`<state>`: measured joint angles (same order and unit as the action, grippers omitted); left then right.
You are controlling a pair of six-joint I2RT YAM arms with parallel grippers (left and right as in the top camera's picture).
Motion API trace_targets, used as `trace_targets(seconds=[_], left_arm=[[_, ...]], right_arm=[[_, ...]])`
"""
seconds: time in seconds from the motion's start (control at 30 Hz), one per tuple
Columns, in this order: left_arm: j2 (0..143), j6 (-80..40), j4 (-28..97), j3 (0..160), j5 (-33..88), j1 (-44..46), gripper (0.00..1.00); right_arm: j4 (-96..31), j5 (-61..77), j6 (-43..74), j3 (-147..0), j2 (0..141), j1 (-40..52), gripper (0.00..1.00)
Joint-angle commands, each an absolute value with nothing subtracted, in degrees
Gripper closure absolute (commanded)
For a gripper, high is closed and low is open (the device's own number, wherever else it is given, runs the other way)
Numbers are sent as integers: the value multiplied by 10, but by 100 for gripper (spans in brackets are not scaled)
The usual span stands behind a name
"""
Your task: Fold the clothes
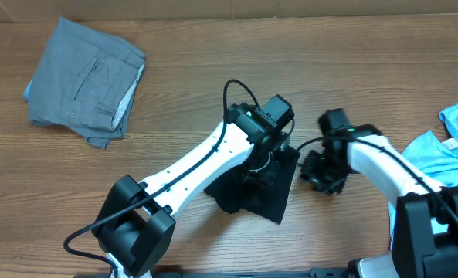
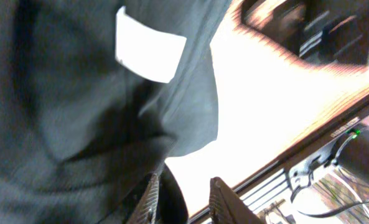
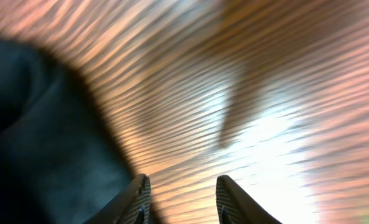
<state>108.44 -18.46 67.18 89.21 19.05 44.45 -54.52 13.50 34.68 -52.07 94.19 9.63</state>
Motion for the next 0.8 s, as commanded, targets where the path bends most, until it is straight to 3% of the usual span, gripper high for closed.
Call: trace_targets(seconds=[0.0, 0.1, 0.17, 0.2, 0.33, 0.5, 0.63, 0.7, 0.77], left_arm=[[1086, -168, 702, 921, 187, 415, 72], [1086, -162, 741, 946, 151, 384, 71], [1086, -160, 759, 959, 116, 357, 56], [1086, -149, 761, 962, 114, 344, 54], [1087, -119, 760, 961, 129, 289, 54], [1087, -69, 748, 958, 168, 254, 55], [1087, -67, 748, 958, 168, 247, 55], [1087, -63, 747, 958, 167, 247, 55], [1087, -60, 745, 958, 167, 247, 53]], right_arm=[[-557, 155, 272, -541, 940, 55, 61], [-561, 227, 188, -560, 926, 38, 61], [-561, 298, 135, -573, 905, 37, 59], [-562, 337, 113, -579, 891, 40, 58], [-574, 396, 96, -583, 843, 75, 54], [-604, 357, 103, -576, 840, 158, 39], [-587, 326, 138, -549, 856, 226, 38], [-553, 326, 167, -535, 865, 260, 49], [-535, 326, 175, -534, 867, 276, 68]])
